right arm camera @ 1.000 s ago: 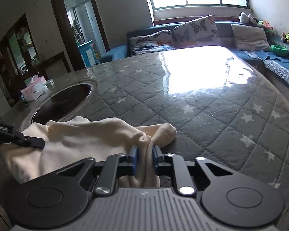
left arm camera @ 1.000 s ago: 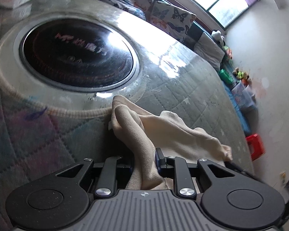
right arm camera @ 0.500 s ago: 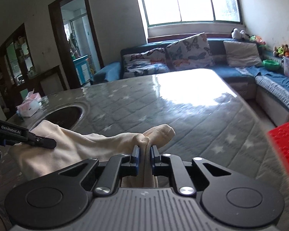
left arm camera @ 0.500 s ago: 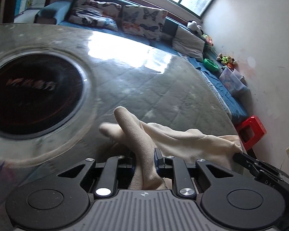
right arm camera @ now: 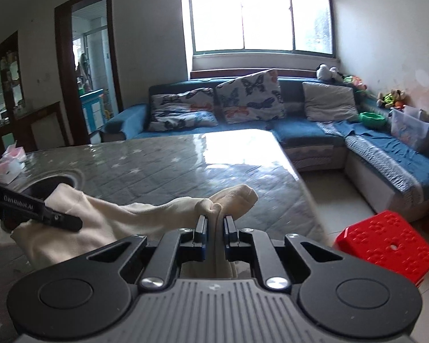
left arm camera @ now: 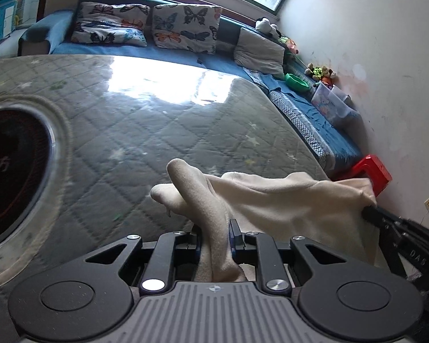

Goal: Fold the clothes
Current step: 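Fold the lifted edge over the sweatshirt and open both grippers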

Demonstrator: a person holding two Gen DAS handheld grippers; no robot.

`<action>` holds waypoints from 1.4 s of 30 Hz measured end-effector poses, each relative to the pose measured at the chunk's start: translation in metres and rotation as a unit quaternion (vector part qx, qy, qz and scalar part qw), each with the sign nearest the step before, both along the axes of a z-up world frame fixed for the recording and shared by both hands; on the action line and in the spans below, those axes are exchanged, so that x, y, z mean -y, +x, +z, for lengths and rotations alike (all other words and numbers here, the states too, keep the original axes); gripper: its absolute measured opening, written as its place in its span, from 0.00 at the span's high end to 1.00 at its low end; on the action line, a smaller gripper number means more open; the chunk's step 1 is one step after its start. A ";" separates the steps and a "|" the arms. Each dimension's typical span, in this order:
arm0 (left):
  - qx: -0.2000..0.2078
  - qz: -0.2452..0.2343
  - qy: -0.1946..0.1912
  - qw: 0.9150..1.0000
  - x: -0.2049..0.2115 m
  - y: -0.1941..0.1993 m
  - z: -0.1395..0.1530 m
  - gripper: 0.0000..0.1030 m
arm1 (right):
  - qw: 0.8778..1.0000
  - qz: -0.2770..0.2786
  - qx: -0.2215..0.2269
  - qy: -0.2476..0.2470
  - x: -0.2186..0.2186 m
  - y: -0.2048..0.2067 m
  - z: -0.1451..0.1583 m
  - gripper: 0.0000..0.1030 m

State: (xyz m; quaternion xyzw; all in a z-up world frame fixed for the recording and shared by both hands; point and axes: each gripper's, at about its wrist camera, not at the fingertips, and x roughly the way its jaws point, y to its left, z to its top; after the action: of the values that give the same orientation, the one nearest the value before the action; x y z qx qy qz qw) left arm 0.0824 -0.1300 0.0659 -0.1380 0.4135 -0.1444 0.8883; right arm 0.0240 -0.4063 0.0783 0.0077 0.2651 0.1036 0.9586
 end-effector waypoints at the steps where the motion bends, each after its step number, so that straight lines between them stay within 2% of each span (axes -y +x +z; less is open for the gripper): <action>1: 0.000 -0.002 0.002 1.000 0.005 0.002 -0.001 0.82 | 1.000 -0.003 0.001 -0.002 0.002 0.002 0.001 0.90; 23: -0.006 -0.027 0.046 0.999 0.067 0.029 -0.014 0.82 | 0.998 -0.059 -0.013 -0.022 0.041 0.037 -0.018 0.90; 39: -0.015 -0.037 0.073 0.997 0.079 0.032 -0.026 0.81 | 0.996 -0.074 -0.041 -0.031 0.048 0.050 -0.039 0.90; 42: -0.015 -0.040 0.079 0.996 0.081 0.030 -0.027 0.77 | 0.995 -0.083 -0.051 -0.032 0.052 0.053 -0.043 0.89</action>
State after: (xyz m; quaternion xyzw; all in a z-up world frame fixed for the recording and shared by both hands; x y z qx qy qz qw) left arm 0.1125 -0.2111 0.0388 -0.0533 0.4417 -0.1445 0.8838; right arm 0.0775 -0.4579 0.0349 0.0040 0.3154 0.0150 0.9488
